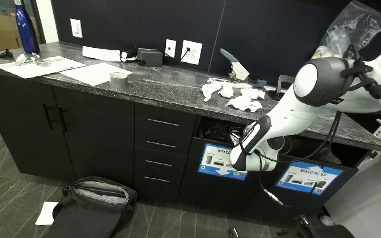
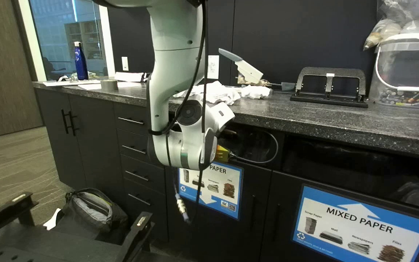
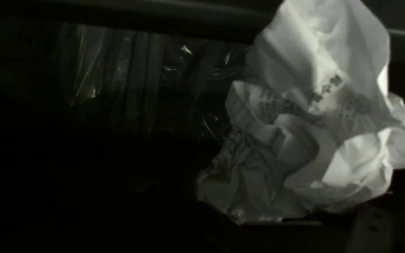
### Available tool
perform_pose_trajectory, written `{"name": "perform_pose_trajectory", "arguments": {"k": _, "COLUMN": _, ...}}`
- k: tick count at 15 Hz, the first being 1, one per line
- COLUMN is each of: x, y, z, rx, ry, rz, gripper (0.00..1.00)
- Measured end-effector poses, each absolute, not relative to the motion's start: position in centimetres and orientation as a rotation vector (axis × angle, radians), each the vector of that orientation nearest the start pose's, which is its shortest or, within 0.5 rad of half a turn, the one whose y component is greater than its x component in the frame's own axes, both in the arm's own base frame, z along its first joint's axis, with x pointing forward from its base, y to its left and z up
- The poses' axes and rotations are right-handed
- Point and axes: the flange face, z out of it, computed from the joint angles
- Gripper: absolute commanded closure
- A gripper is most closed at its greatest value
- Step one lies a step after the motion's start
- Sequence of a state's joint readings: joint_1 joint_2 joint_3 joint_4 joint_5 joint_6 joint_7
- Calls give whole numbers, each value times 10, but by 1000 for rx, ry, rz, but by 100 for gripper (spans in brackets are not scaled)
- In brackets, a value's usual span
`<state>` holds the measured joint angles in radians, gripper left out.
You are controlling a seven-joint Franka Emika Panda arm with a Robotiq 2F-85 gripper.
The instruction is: Pick up all the pieces of paper on the countertop and throw them in the bin
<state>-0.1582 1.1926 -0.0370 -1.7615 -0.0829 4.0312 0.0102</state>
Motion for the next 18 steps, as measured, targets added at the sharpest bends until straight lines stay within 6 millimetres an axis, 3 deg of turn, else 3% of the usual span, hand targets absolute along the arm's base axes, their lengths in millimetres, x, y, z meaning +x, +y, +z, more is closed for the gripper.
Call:
{"name": "perform_pose_trajectory", "arguments": {"k": 6, "x": 604, "y": -87, "z": 40, "rx": -2872, "ry": 371, "rz": -1708, "gripper": 0}}
{"name": "perform_pose_trajectory", "arguments": {"k": 8, "x": 606, "y": -74, "z": 41, "rx": -2874, "ry": 307, "rz": -1703, "gripper": 0}}
{"name": "perform_pose_trajectory", "arguments": {"k": 12, "x": 612, "y": -46, "z": 43, "rx": -2775, "ry": -3, "rz": -1625, "gripper": 0}}
{"name": "perform_pose_trajectory", "arguments": {"k": 15, "x": 610, "y": -53, "z": 43, "rx": -2765, "ry": -19, "rz": -1611, "gripper": 0}}
{"name": "perform_pose_trajectory", "arguments": {"k": 18, "x": 608, "y": -61, "z": 43, "rx": -2793, "ry": 93, "rz": -1622, "gripper": 0}}
